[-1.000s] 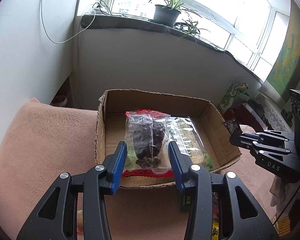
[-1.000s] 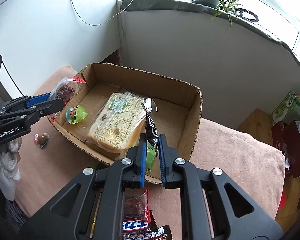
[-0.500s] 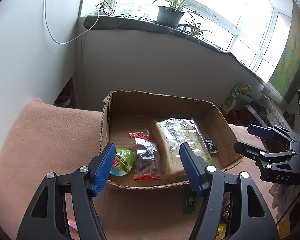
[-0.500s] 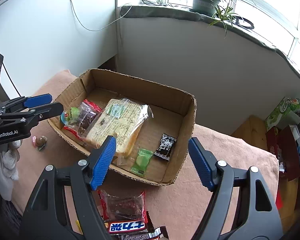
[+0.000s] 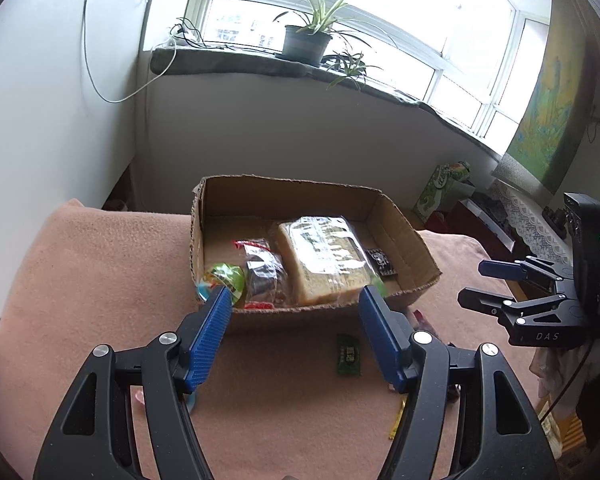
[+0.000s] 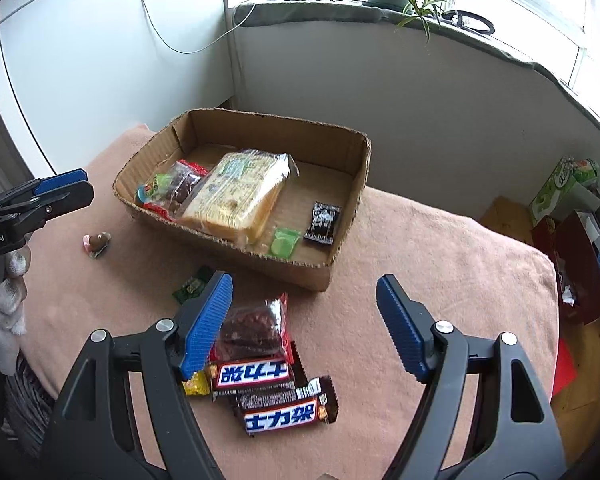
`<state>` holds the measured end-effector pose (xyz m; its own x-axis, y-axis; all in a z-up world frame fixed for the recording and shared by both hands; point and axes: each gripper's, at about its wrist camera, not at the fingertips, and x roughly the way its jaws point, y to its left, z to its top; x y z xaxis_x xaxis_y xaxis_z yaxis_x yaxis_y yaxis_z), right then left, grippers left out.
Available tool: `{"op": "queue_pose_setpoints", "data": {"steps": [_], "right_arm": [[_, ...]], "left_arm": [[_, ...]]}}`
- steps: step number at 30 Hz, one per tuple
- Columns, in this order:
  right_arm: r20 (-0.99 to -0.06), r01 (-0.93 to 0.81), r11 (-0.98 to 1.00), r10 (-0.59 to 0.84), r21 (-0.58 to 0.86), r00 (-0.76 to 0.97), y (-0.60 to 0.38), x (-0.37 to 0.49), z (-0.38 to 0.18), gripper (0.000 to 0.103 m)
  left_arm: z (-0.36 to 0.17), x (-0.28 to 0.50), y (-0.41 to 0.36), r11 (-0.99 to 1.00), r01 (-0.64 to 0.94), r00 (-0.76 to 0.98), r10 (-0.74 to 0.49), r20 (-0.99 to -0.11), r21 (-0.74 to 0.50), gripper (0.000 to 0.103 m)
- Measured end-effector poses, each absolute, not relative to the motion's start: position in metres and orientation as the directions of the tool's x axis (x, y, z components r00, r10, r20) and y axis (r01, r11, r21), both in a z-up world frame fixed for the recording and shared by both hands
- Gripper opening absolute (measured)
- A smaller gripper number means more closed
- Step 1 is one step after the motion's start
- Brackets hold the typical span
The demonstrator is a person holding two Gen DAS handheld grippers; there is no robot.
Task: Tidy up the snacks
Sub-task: 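Move the left gripper to the wrapped green sweet while the right gripper approaches a Snickers bar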
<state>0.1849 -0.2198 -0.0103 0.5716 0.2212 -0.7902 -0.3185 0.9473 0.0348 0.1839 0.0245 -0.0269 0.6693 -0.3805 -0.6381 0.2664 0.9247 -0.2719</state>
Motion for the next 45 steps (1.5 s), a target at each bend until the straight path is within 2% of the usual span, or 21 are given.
{"op": "queue_pose_setpoints", "data": {"steps": [6,12,14,16,24,38,39,45], "right_arm": [[-0.818,-0.295,0.953,0.229,0.076,0.528,-0.241,0.16,-0.027,0.077],[-0.838,-0.276,0.951,0.262,0.14,0.478,-0.252,0.143,-0.044,0.078],[-0.847,-0.283,0.949,0.26,0.136,0.464,-0.251,0.139,-0.05,0.078],[-0.855,-0.289,0.949,0.254,0.129,0.452,-0.249,0.136,-0.057,0.078],[-0.874,-0.313,0.941,0.256,0.127,0.414,-0.236,0.126,-0.077,0.078],[-0.89,-0.347,0.935,0.214,0.068,0.403,-0.221,0.135,-0.091,0.08],[-0.89,-0.353,0.934,0.208,0.057,0.406,-0.218,0.136,-0.092,0.084],[-0.891,-0.372,0.928,0.186,0.021,0.413,-0.21,0.138,-0.095,0.085]], "left_arm": [[-0.032,0.145,0.018,0.904,0.326,0.63,-0.426,-0.65,-0.276,0.066],[-0.053,0.11,0.016,0.892,0.356,0.549,-0.44,-0.711,-0.278,0.066],[-0.059,0.097,0.014,0.888,0.374,0.525,-0.44,-0.728,-0.266,0.063],[-0.065,0.084,0.01,0.882,0.398,0.498,-0.44,-0.747,-0.255,0.055],[-0.093,0.061,-0.007,0.853,0.465,0.406,-0.442,-0.8,-0.236,0.042],[-0.106,0.048,-0.015,0.842,0.504,0.396,-0.422,-0.816,-0.191,0.038],[-0.106,0.048,-0.016,0.844,0.505,0.401,-0.415,-0.817,-0.181,0.035],[-0.107,0.047,-0.017,0.846,0.513,0.421,-0.397,-0.816,-0.148,0.026]]}}
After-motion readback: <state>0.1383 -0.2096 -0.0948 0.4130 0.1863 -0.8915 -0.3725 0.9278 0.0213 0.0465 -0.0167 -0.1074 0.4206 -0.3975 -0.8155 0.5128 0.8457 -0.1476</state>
